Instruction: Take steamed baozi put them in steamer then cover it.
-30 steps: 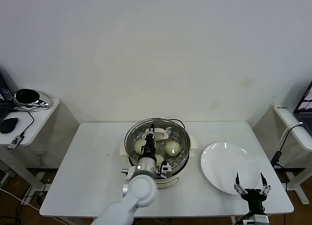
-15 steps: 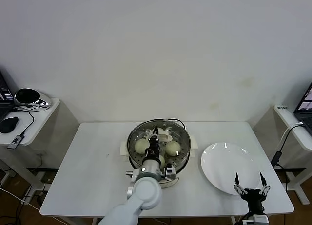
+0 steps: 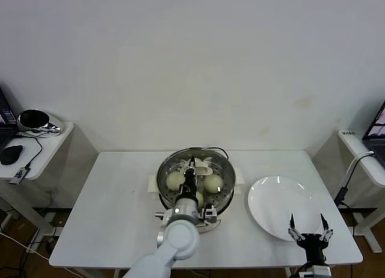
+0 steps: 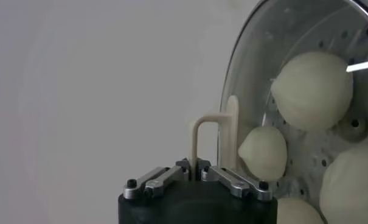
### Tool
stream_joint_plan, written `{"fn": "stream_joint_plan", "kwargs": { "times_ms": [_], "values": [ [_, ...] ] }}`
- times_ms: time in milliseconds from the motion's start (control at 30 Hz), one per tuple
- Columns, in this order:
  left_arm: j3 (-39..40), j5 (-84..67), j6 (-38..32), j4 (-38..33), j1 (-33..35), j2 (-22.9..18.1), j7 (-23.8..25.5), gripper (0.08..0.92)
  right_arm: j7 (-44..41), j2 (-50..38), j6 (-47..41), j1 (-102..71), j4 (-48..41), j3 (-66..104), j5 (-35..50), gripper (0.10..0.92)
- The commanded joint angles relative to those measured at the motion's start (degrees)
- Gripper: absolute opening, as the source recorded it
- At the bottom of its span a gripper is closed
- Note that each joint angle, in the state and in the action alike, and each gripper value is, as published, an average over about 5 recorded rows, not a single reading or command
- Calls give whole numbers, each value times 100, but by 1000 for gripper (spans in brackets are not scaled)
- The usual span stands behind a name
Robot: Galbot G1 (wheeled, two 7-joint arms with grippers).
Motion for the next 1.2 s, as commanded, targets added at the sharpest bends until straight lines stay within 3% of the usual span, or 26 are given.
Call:
{"fn": "stream_joint_plan", "kwargs": {
  "times_ms": [33, 367, 500, 633, 767, 833, 1033, 1200],
  "values": [
    [-49, -29, -40, -227, 131, 66, -50, 179, -5, -9, -9, -7, 10, -3, 4, 823],
    [-420, -920, -265, -1727, 1268, 812, -478, 458, -15, -159, -25, -65, 11, 18, 91, 823],
    [-1047, -2232, -521, -2626, 1962, 1051, -1113, 571, -36, -258, -27, -79, 6, 18, 171, 823],
    [-2391, -4789, -1117, -3180, 3111, 1170, -2061, 683, -80, -319, -3, -59, -36, -50, 177, 823],
    [-3903, -7764, -2605, -3090, 4166, 1006, -2834, 774, -105, -511, -5, -110, -104, -215, 299, 823],
    [-4331, -8669, -2917, -3051, 4569, 884, -2973, 815, -121, -620, -31, -156, -65, -324, 404, 823],
    [-4443, -9908, -3374, -3012, 5453, 752, -2767, 823, -239, -1078, -260, -448, 209, -752, 825, 823],
    [-4384, -9952, -3629, -2704, 5573, 547, -2685, 823, -207, -1304, -408, -798, 324, -1118, 892, 823]
  ]
}}
